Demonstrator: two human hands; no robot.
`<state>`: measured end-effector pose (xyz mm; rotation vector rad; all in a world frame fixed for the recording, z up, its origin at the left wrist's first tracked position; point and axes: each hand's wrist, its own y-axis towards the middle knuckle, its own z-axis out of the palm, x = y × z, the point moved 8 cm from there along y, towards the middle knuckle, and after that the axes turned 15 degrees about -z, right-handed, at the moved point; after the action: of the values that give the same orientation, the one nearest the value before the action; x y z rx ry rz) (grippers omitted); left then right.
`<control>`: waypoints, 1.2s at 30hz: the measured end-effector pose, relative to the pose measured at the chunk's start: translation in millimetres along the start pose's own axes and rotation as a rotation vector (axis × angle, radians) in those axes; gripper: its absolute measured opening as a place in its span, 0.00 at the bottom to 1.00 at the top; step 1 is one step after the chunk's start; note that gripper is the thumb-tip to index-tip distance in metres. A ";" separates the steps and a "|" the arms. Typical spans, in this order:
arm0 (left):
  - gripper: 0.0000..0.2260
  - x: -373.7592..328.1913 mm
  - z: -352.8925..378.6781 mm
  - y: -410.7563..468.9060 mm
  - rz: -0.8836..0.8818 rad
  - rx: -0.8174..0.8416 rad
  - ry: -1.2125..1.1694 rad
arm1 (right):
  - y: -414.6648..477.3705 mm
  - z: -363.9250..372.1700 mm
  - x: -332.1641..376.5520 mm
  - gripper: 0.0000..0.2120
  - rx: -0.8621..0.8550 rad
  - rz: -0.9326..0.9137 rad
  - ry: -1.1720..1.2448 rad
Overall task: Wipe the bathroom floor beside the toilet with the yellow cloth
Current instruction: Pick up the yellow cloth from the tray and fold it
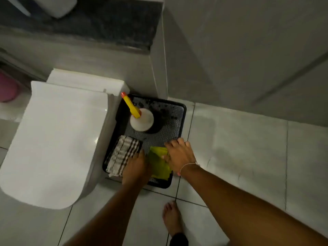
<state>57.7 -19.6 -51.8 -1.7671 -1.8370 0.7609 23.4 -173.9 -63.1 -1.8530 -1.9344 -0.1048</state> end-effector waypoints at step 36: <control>0.09 -220.2 199.9 -99.4 0.103 0.597 -0.609 | -277.6 58.4 -205.0 0.19 -0.548 0.847 1.863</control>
<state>-138.8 -253.7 -122.0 -1.3165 -1.5936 1.8220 -261.7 -368.4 -121.0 -1.4353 0.1788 -1.4764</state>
